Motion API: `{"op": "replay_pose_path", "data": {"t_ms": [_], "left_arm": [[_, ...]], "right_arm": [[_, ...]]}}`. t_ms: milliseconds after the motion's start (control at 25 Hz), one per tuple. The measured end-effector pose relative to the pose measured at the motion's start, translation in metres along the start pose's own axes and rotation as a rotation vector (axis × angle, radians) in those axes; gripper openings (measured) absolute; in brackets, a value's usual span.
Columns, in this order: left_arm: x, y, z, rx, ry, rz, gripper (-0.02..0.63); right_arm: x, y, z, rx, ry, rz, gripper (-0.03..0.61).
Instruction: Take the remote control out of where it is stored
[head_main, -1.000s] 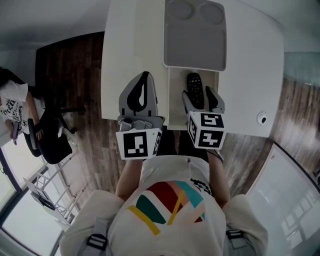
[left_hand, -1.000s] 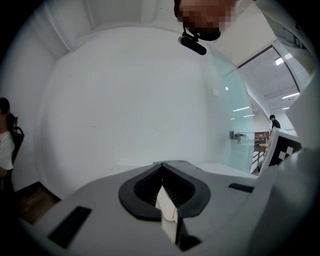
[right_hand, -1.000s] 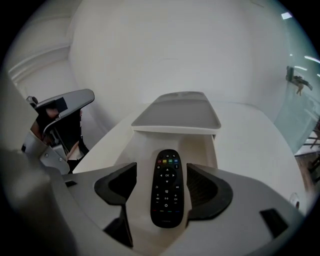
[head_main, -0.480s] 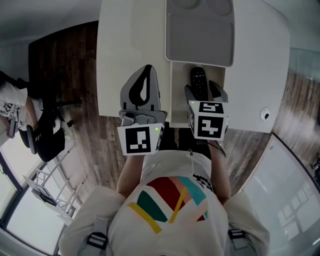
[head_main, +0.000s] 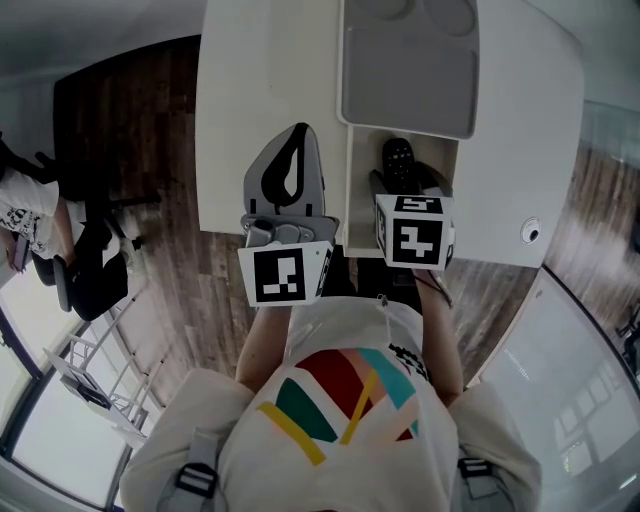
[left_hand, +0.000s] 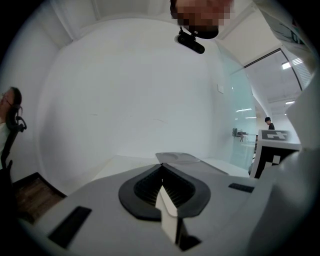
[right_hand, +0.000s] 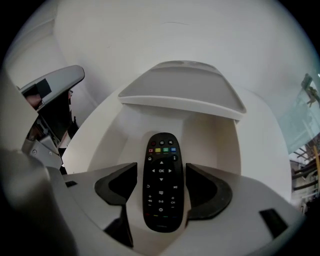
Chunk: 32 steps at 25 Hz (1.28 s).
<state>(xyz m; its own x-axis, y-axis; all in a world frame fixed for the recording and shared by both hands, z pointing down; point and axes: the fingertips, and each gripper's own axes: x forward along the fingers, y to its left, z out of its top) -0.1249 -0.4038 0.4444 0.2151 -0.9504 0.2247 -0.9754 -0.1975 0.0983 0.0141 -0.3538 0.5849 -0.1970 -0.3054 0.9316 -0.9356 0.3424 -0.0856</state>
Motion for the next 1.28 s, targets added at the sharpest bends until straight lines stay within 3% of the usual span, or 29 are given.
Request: {"op": "replay_pose_path", "data": {"t_ms": [560,880,1280], "left_arm": [[0.004,-0.003,0.001,-0.008,0.002,-0.014,0.006],[-0.001,-0.002,0.011,-0.002,-0.024,-0.003,0.006],[-0.01,-0.012,0.032,0.006,-0.073,0.004,0.006]], "right_arm": [[-0.002,0.001,0.002,-0.036,-0.011,-0.027,0.255],[-0.004,0.003,0.002,-0.049,-0.028,-0.001,0.252],[-0.042,0.004,0.025,-0.068,-0.16,0.001,0.252]]}}
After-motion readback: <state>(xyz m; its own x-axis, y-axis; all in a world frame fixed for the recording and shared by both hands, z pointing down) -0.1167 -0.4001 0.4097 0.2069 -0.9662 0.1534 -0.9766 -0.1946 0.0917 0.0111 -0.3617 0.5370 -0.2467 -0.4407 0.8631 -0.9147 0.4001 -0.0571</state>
